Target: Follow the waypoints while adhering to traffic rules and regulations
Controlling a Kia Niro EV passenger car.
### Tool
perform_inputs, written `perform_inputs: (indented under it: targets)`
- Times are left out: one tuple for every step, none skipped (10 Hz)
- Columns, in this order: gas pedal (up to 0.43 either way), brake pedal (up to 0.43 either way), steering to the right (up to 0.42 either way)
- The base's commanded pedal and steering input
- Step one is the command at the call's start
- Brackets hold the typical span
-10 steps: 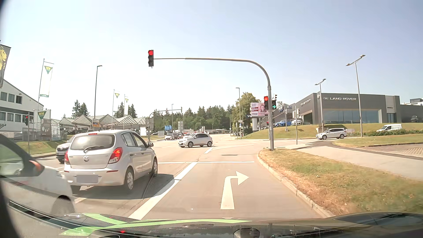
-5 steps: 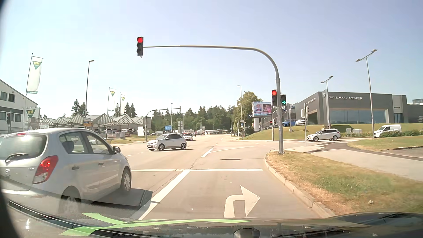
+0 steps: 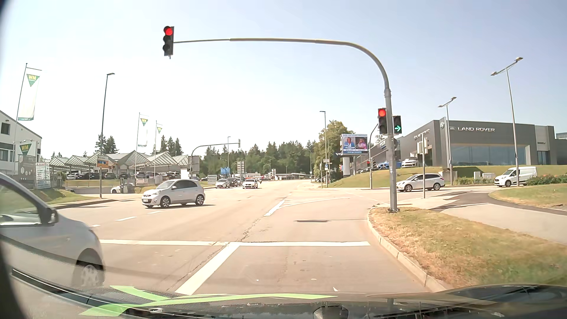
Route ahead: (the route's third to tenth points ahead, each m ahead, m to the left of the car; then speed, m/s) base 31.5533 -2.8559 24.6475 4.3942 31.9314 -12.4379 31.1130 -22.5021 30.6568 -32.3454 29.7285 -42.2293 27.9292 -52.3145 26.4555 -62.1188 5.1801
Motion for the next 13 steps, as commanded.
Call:
perform_inputs:
  targets:
    - [0.067, 0.0, -0.007]
    - [0.087, 0.0, -0.007]
    - [0.098, 0.0, -0.007]
    - [0.098, 0.0, -0.007]
    - [0.098, 0.0, -0.007]
    - [0.098, 0.0, -0.006]
    - [0.098, 0.0, -0.005]
    - [0.098, 0.0, -0.002]
    - [0.098, 0.0, 0.002]
    - [0.098, 0.0, 0.005]
    - [0.098, 0.0, 0.008]
    - [0.098, 0.0, 0.011]
    - [0.098, 0.0, 0.016]
